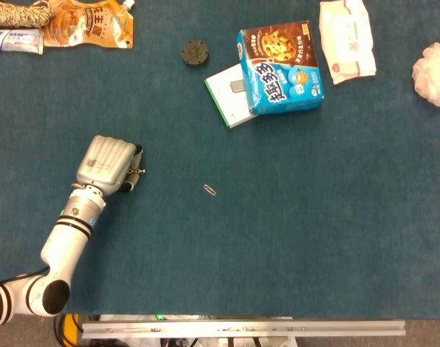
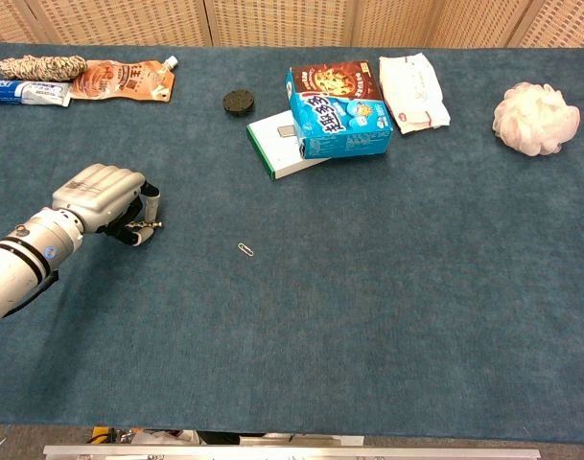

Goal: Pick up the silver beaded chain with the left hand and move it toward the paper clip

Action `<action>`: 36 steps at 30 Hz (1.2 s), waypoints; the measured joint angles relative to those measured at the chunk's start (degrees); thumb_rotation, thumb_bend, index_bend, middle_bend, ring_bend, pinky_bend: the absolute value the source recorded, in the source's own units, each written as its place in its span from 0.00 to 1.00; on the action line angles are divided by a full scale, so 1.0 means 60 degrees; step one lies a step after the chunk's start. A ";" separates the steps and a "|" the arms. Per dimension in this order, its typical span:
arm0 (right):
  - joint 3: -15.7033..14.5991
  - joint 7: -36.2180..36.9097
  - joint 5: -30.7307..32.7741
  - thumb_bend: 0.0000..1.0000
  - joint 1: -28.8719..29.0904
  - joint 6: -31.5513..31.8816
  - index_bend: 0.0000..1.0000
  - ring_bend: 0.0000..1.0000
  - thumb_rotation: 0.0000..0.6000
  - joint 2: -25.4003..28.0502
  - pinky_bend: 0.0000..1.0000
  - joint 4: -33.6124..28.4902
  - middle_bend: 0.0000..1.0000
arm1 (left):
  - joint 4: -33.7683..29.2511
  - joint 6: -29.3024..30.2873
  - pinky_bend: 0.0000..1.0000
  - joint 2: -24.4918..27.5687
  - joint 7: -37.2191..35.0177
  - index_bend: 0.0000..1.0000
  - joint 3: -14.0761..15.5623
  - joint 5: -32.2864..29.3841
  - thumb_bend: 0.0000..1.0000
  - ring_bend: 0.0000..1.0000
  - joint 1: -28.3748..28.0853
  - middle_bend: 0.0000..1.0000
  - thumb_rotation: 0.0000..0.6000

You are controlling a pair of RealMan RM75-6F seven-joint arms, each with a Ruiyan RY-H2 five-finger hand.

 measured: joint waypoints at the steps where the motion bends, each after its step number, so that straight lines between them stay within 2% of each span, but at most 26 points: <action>1: -0.0001 0.0011 -0.0001 0.27 -0.0010 0.0014 0.47 0.42 1.00 0.0000 0.45 0.0004 0.52 | -0.0010 0.0011 0.90 0.0030 0.0006 0.57 0.0010 -0.0004 0.37 0.84 0.0009 0.84 1.00; 12: 0.0012 0.0090 -0.0103 0.27 -0.0047 0.0115 0.47 0.42 1.00 0.0008 0.45 0.0030 0.52 | -0.0842 0.0218 0.91 0.0702 -0.0397 0.59 -0.0069 0.0207 0.38 0.85 0.0091 0.85 1.00; 22: 0.0015 0.0167 -0.0218 0.27 0.0094 -0.0067 0.47 0.42 1.00 -0.0030 0.45 0.0086 0.52 | -0.2680 0.0066 0.91 0.1591 -0.1357 0.59 -0.0401 0.0389 0.38 0.85 -0.0004 0.85 1.00; 26: 0.0011 0.0207 -0.0251 0.27 0.0097 -0.0056 0.47 0.42 1.00 0.0016 0.45 0.0088 0.52 | -0.3015 -0.0100 0.91 0.1515 -0.1557 0.59 -0.0568 0.0249 0.38 0.85 -0.0192 0.85 1.00; 36: -0.0037 0.0302 -0.0253 0.27 0.0034 -0.0024 0.47 0.42 1.00 0.0051 0.45 0.0122 0.52 | -0.2916 -0.0474 0.91 0.0603 -0.1749 0.59 -0.0749 -0.0285 0.38 0.85 -0.0649 0.85 1.00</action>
